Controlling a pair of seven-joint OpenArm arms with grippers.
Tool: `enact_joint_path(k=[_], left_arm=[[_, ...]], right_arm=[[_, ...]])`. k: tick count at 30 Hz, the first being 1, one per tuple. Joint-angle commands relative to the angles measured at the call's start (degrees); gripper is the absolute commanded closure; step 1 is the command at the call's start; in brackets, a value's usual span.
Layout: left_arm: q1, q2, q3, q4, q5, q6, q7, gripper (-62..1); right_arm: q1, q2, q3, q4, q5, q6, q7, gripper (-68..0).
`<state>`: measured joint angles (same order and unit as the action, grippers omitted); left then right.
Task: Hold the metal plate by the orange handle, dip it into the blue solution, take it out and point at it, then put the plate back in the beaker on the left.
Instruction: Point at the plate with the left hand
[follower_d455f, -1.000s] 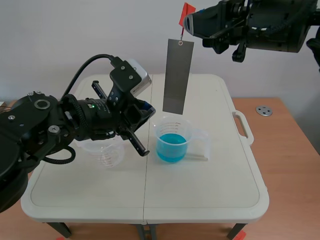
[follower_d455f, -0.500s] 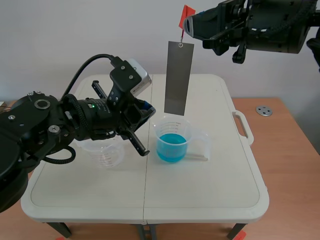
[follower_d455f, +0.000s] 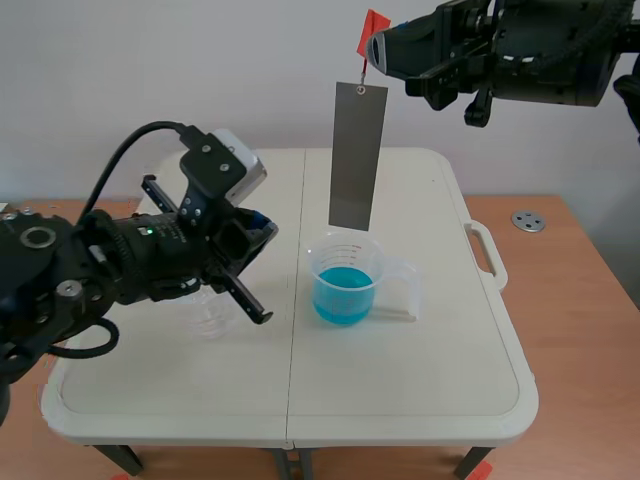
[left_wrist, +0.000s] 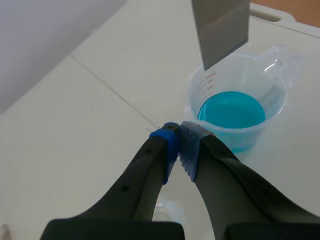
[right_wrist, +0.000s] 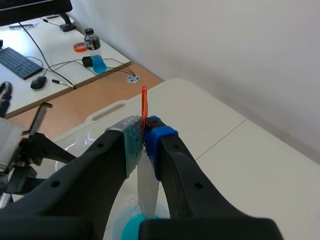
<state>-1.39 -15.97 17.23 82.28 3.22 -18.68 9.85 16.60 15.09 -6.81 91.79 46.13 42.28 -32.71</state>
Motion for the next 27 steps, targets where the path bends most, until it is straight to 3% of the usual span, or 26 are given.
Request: enact_joint_path(k=[1, 13, 22, 27], left_arm=[[3.15, -1.66, -2.16, 4.61, -0.44, 0.11, -1.55, -2.1], [30.93, -8.35, -16.94, 19.63, -1.29, 0.13, -7.76, -2.1], [49.62, -8.85, -26.77, 20.65, -1.29, 1.42, -13.53, -2.1], [56.78, -8.85, -28.85, 20.63, -1.29, 1.40, -14.75, -2.1]], right_arm=[[1.16, 0.61, 0.50, 1.18, 1.07, 0.44, 0.66, -1.3], [0.72, 0.57, 0.50, 1.18, 1.07, 0.44, 0.48, -1.3], [-2.58, 0.44, 0.48, 1.16, 1.03, 0.44, 0.46, -1.3], [-3.28, 0.28, 0.48, 1.16, 0.98, 0.44, 0.68, -1.3]])
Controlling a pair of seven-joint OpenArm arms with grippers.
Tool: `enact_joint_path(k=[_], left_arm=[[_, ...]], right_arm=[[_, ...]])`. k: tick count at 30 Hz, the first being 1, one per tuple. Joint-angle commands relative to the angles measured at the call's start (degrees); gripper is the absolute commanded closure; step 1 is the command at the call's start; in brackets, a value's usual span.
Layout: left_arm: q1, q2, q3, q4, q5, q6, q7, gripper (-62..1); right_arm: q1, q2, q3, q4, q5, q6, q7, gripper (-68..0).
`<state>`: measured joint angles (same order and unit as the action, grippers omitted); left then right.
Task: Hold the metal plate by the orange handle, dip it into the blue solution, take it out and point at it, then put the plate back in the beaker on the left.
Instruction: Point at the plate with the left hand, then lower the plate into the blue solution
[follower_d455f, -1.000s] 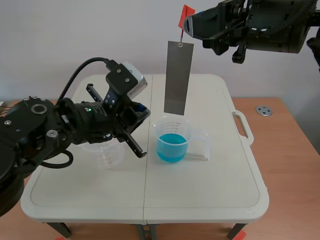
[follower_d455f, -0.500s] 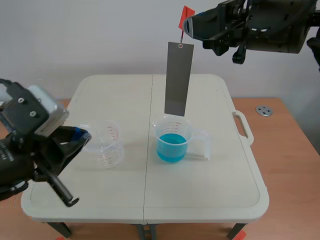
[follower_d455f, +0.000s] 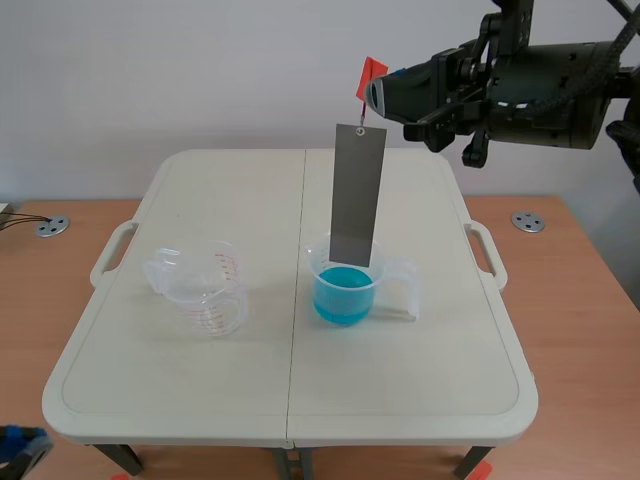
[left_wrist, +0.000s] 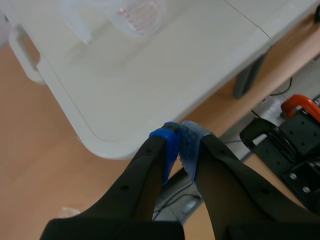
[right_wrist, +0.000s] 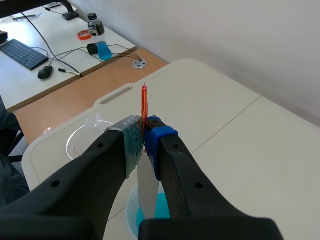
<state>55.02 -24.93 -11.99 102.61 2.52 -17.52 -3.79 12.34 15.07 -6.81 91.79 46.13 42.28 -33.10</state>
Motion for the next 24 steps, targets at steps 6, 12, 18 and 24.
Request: enact_joint_path(k=[6, 12, 18, 24], left_arm=[[6.62, 0.11, 0.33, 0.28, -0.57, 0.26, -1.42, -2.1], [10.03, 0.13, 0.33, -0.42, -0.57, 0.24, -1.66, -2.1], [10.01, 0.13, 0.33, -0.76, -0.57, 0.24, -1.77, -2.1], [10.03, 0.13, 0.33, -0.94, -0.57, 0.24, -1.20, -2.1]], right_arm=[[0.81, -1.22, 0.48, 1.16, -0.90, 0.44, 1.09, -1.3], [0.79, -1.81, 0.48, 0.76, -1.11, 0.44, 1.46, -1.3], [0.63, -3.04, 0.48, -0.81, -3.34, 0.44, 1.97, -1.2], [0.63, -3.37, 0.48, -4.42, -5.66, 0.44, 5.09, -1.2]])
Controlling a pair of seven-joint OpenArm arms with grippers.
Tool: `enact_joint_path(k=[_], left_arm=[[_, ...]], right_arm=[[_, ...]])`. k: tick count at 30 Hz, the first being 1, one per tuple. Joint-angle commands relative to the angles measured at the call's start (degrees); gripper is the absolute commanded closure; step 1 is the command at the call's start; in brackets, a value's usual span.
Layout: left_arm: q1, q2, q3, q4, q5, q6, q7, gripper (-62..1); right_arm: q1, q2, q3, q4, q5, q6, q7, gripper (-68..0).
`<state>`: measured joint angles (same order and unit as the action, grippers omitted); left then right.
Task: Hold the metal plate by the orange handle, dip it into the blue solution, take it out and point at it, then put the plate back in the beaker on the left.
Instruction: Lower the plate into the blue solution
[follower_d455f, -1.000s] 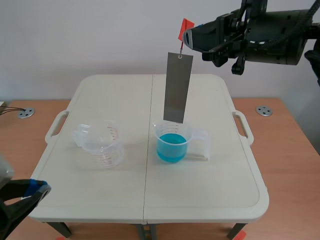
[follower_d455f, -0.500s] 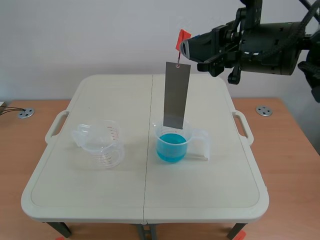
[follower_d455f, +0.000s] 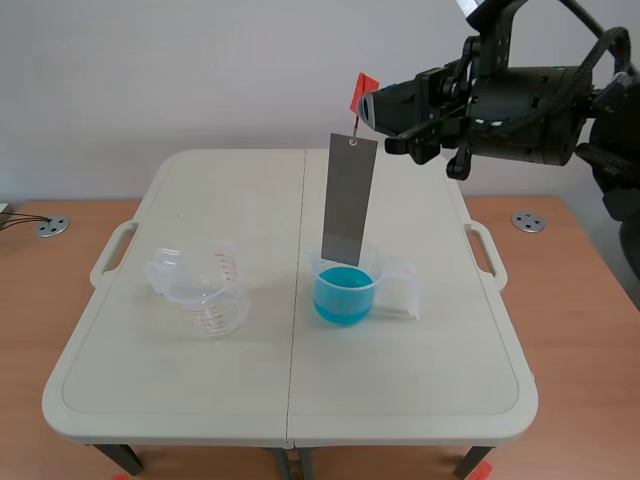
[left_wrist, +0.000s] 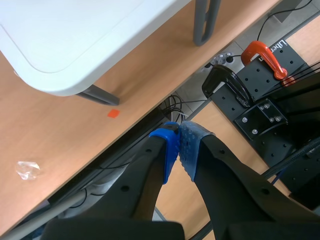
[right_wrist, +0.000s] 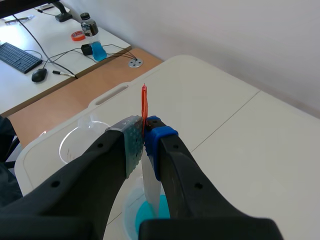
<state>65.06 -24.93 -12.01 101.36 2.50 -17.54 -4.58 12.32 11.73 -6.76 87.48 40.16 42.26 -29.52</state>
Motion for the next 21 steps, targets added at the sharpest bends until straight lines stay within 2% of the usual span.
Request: enact_joint_path(k=[1, 9, 21], left_arm=[[-0.02, 0.13, 0.35, 0.28, -0.55, 0.26, -0.42, -2.1], [0.00, 0.13, 0.42, -0.28, -0.52, 0.24, -0.55, -2.1], [-0.15, 0.11, 0.42, -0.94, -0.52, 0.24, -0.35, -2.1]], right_arm=[[0.66, -0.02, 0.44, -0.79, -0.31, 0.46, 2.16, -1.2], [0.68, -0.20, 0.39, -6.80, -4.55, 0.46, 7.93, -1.2], [0.68, -2.89, 0.35, -16.09, -15.58, 0.46, 15.72, -1.2]])
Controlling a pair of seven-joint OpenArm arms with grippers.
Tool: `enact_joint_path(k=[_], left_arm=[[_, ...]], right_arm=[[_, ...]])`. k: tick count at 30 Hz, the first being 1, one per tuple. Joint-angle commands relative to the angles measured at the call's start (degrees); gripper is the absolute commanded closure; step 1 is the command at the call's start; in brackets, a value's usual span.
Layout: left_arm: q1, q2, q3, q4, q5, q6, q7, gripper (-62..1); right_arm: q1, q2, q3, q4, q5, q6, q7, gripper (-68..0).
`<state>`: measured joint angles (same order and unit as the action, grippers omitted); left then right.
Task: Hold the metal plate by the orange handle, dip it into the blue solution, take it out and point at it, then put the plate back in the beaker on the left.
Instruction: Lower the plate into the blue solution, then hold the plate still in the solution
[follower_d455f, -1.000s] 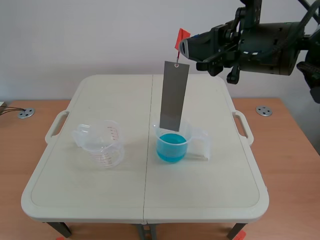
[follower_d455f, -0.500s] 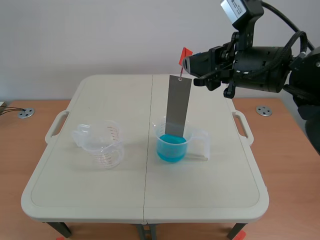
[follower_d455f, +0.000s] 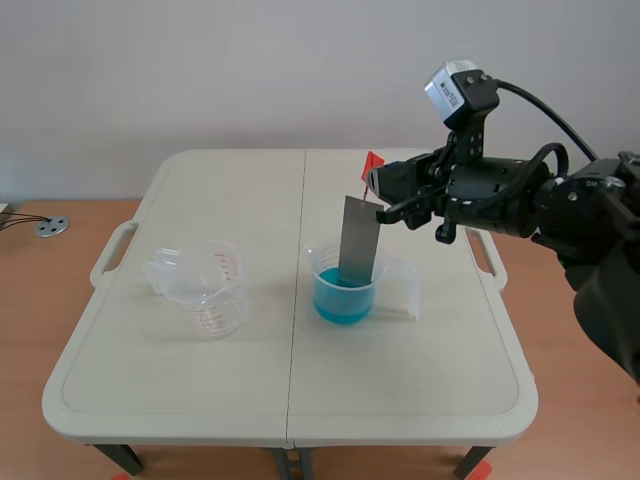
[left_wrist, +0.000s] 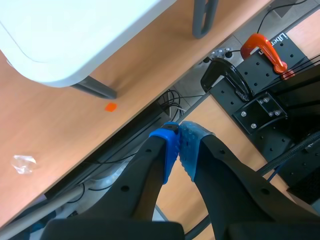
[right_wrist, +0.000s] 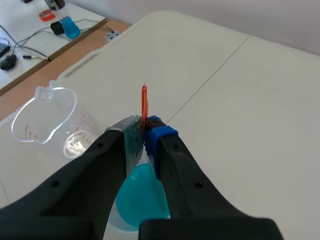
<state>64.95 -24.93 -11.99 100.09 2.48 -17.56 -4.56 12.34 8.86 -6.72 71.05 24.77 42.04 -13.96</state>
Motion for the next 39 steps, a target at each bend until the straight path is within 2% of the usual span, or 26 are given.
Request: enact_joint_path(k=[1, 10, 39], left_arm=[[-0.04, 0.11, 0.39, 0.33, -0.50, 0.26, -0.37, -2.1], [-0.04, 0.11, 0.39, 0.33, -0.50, 0.26, -0.37, -2.1], [-0.04, 0.11, 0.39, 0.33, -0.50, 0.26, 0.04, -2.1]], right_arm=[[0.66, -0.02, 0.28, -0.15, -0.81, 0.68, 0.70, -1.2], [0.66, -0.02, 0.28, -1.53, -5.25, 0.68, 3.91, -1.2], [0.68, 0.00, 0.28, -1.53, -6.62, 0.68, 4.07, -1.3]])
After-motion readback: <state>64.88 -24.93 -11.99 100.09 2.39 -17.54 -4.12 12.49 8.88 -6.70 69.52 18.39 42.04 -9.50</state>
